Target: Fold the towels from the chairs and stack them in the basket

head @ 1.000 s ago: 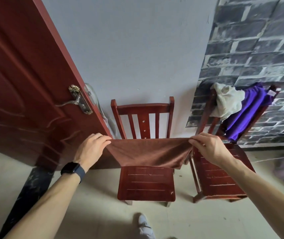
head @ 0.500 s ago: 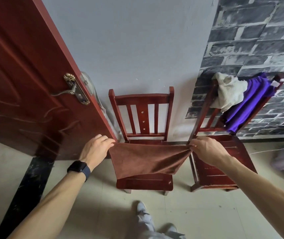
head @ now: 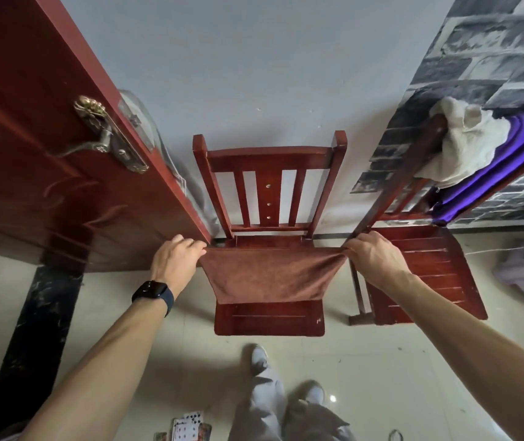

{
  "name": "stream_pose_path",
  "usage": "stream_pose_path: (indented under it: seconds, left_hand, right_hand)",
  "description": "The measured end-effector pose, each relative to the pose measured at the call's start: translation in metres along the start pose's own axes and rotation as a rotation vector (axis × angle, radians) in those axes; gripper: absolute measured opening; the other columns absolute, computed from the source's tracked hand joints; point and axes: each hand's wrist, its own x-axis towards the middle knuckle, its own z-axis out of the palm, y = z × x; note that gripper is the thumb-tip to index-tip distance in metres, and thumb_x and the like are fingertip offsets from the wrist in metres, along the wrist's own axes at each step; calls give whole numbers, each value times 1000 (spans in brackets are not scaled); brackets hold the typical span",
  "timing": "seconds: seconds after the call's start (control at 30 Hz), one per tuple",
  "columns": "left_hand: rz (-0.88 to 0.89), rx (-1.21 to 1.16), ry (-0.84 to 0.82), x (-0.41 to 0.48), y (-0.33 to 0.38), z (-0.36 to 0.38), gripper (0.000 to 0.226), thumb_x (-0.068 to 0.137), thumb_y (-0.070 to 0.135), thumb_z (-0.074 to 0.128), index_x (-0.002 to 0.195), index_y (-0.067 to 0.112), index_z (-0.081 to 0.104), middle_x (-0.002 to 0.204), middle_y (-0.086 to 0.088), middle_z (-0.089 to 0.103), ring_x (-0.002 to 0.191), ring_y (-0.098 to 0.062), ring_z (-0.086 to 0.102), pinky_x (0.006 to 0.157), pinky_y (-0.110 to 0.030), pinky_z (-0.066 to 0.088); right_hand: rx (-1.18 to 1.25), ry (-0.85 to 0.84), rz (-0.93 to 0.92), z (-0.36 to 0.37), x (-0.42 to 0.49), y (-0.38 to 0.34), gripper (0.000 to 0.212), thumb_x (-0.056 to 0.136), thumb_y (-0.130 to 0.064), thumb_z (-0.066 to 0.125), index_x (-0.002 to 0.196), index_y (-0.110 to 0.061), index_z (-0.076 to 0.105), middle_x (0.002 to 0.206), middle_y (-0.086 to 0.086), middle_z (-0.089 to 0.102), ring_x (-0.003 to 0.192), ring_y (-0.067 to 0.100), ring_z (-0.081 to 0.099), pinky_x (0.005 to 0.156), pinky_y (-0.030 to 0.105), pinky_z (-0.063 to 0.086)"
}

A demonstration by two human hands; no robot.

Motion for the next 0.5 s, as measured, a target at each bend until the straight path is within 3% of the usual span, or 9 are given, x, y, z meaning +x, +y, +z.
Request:
stream_pose_path:
  seconds: [0.17,0.33,0.5]
  left_hand:
    - [14,-6,23,39,-23,8,15,79,9,80,94,11,77,77,-9,71,72,-34,61,58,-37,51]
    - [34,-19,54,42,-35,24,14,80,11,81,93,12,77,77,-8,71,72,-33,61,59,-37,51]
    - [47,-47,-13,13,-30,69,15,76,12,84,90,15,77,76,-4,72,71,-30,62,58,-36,48]
  right_hand:
    - [6,40,77,2,37,-8,18,97,-24,61,101,-11,72,97,9,68,99,33,59,75,45,56]
    - [-2,74,94,20,48,-10,13,96,-21,63,104,-17,73,96,5,67,93,30,58,69,41,55]
    - [12,-10,124,66,34,-6,16,98,-21,60,106,-15,73,100,7,67,98,31,56,73,43,55]
